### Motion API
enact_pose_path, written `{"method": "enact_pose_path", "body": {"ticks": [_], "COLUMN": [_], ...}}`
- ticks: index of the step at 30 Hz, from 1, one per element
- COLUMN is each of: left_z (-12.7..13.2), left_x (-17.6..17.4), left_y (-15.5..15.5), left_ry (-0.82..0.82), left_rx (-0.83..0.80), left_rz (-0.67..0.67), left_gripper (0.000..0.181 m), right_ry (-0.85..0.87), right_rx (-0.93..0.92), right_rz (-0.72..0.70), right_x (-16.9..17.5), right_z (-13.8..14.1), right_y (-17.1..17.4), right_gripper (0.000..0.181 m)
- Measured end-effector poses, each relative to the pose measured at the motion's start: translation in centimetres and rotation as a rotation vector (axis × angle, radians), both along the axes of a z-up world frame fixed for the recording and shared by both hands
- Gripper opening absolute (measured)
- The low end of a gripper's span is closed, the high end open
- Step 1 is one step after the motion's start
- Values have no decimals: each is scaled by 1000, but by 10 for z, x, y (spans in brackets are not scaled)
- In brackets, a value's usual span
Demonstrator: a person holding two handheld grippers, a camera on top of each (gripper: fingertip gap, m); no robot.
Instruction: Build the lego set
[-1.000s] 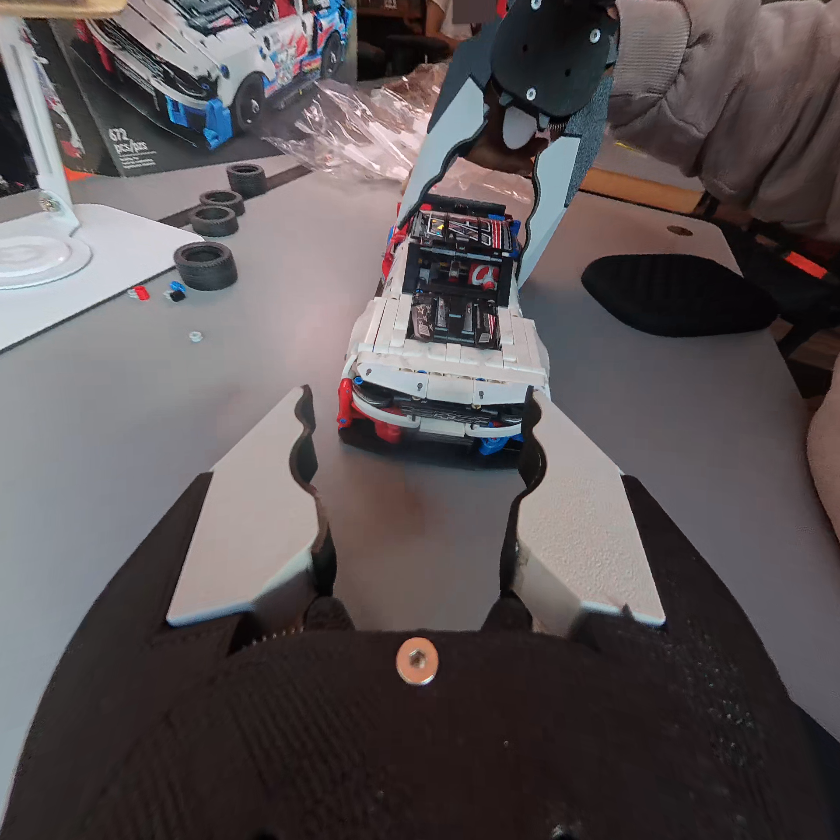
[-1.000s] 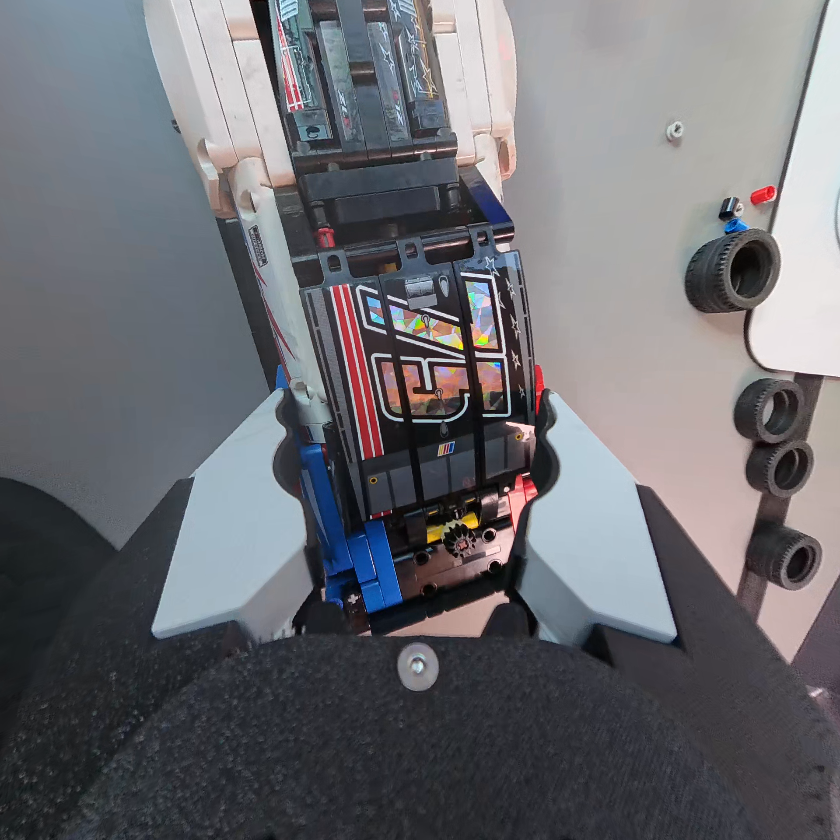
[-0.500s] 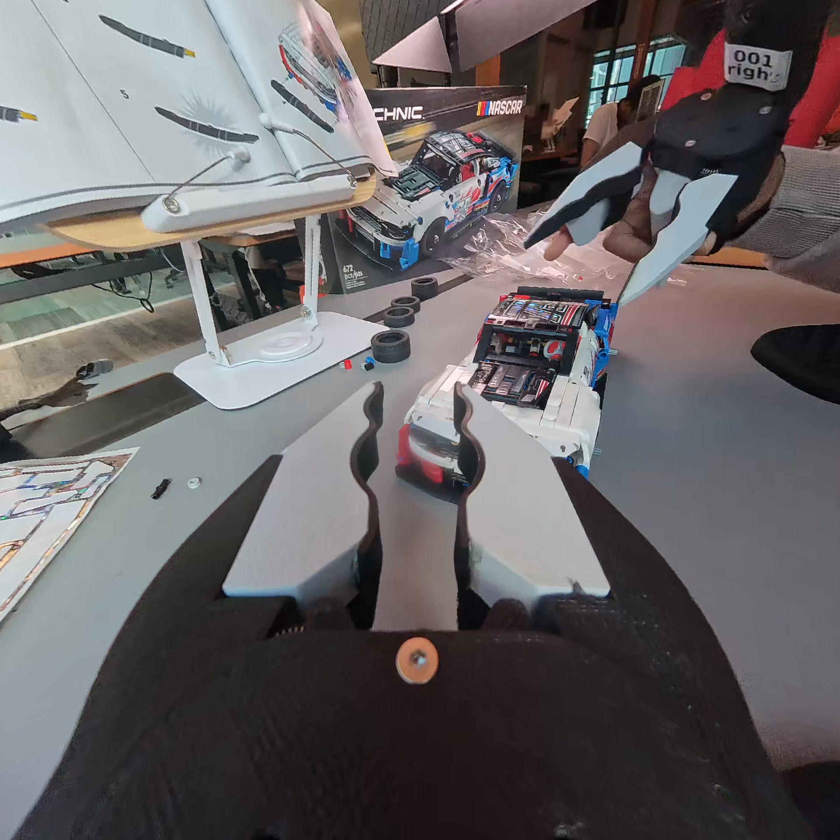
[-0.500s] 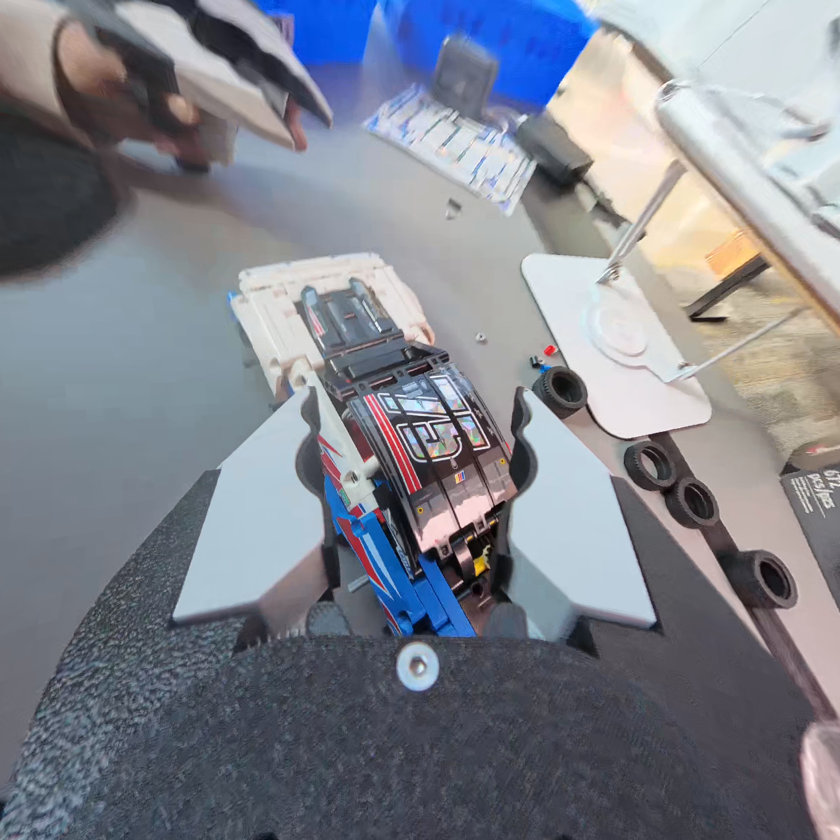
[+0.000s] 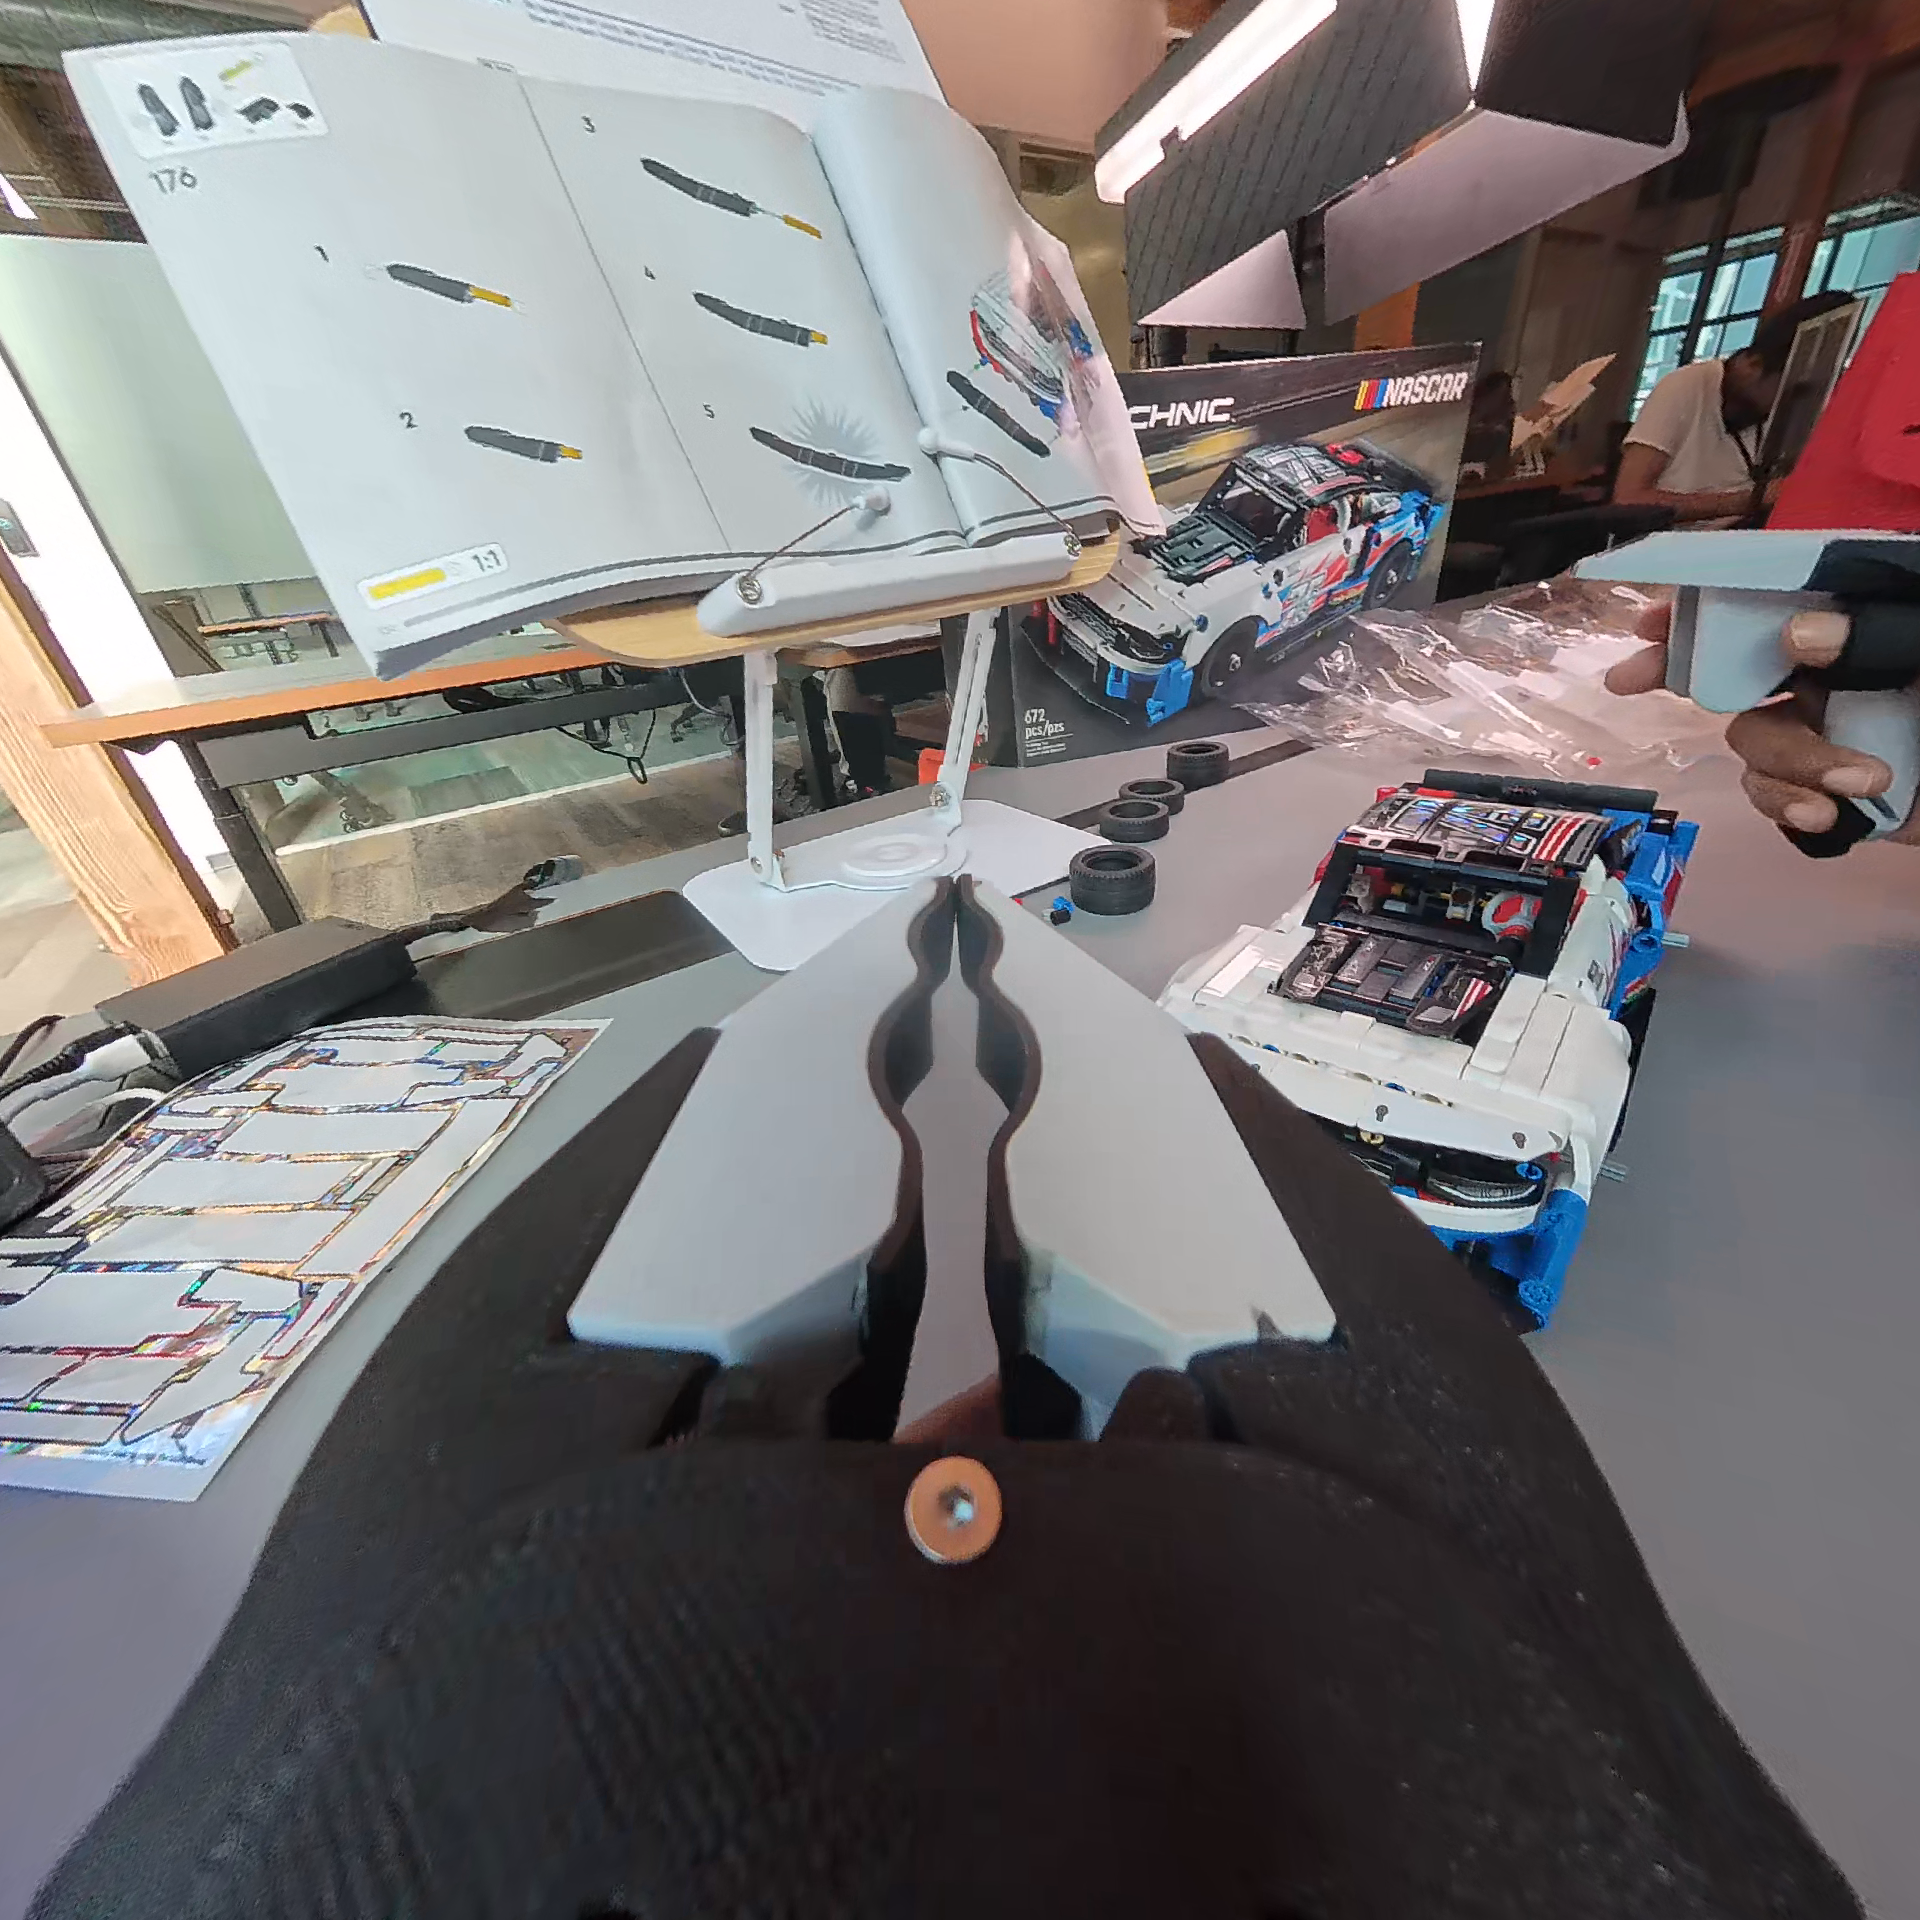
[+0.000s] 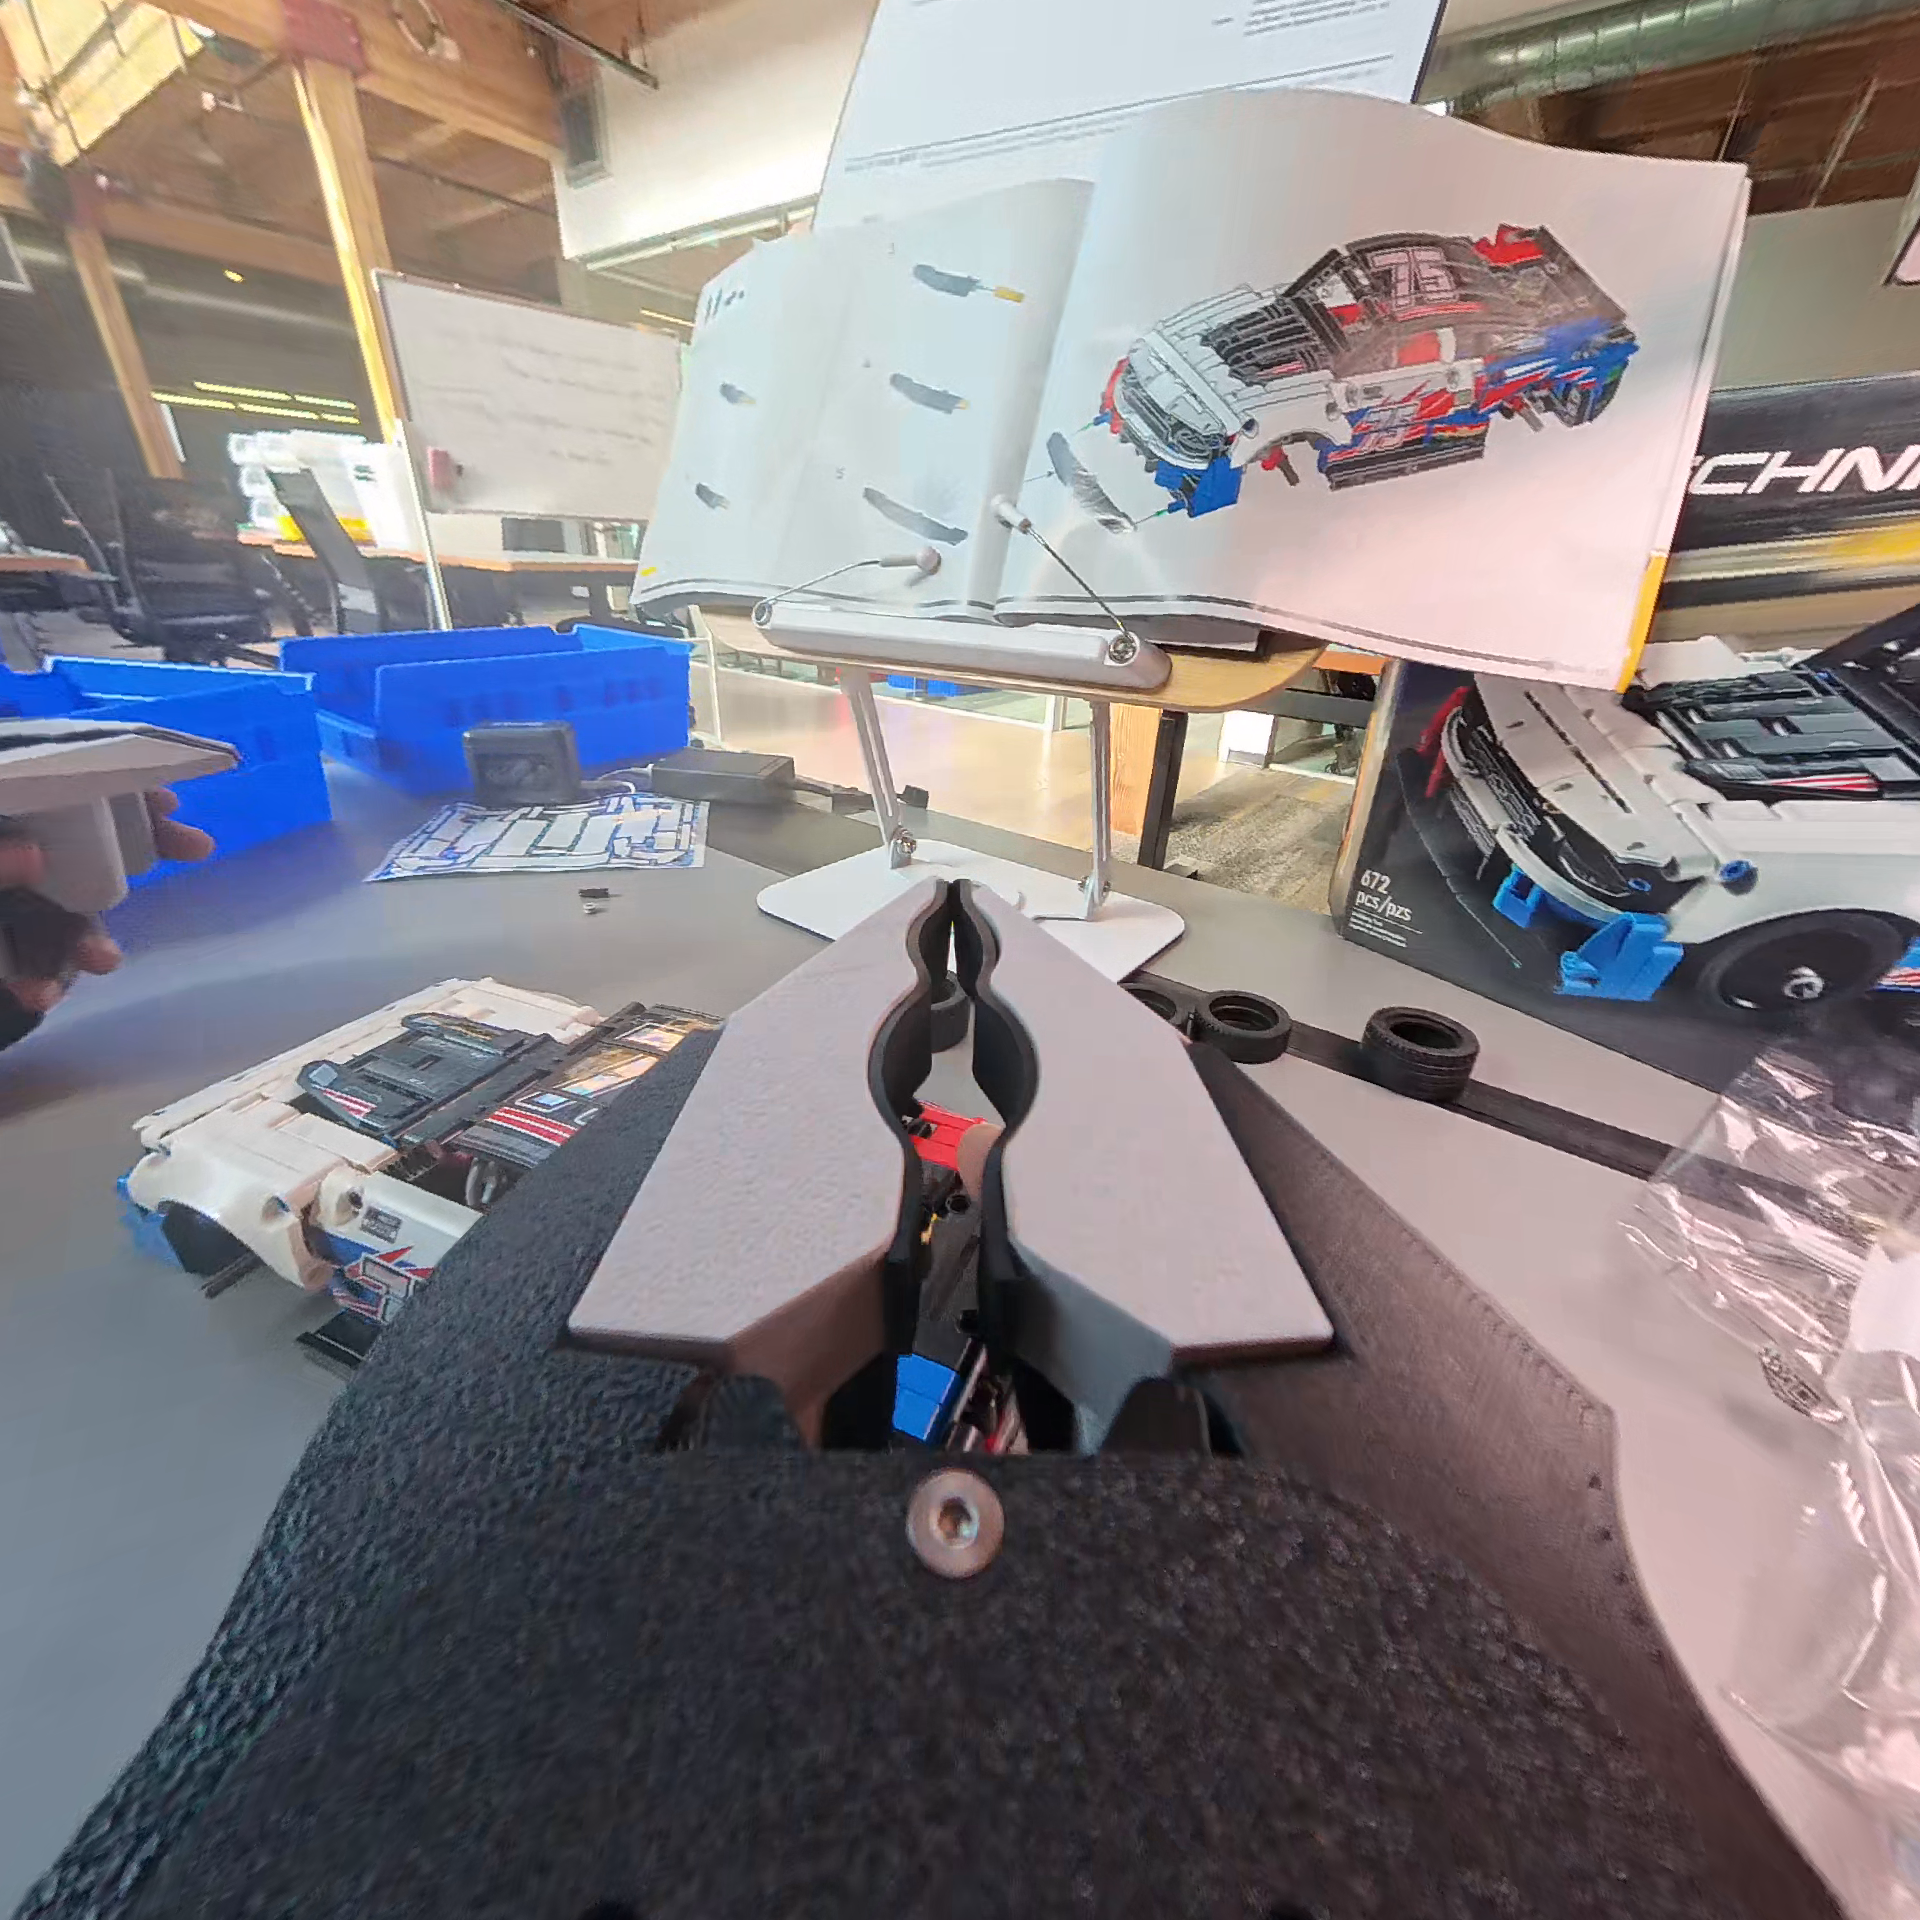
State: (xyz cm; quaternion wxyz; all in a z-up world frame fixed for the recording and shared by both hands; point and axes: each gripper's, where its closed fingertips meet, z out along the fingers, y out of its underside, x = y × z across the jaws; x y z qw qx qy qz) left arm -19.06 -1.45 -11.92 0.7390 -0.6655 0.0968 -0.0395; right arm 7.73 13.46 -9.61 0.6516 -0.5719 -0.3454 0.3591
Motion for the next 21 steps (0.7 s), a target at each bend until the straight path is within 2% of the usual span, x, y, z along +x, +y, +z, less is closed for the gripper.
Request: {"method": "enact_pose_path", "body": {"ticks": [12, 16, 21], "left_z": [-13, -11, -2], "left_x": [8, 8, 2], "left_y": [0, -4, -2], "left_ry": [-86, -72, -25], "left_rx": [-61, -35, -16], "left_rz": [-27, -32, 17], "left_gripper": [0, 3, 6], "right_ry": [-119, -72, 14], "right_rx": [32, -42, -78], "right_rz": [-46, -59, -10], "right_x": [6, 12, 15], "right_z": [-24, -27, -12], "right_y": [15, 27, 21], "right_gripper": [0, 0, 4]}}
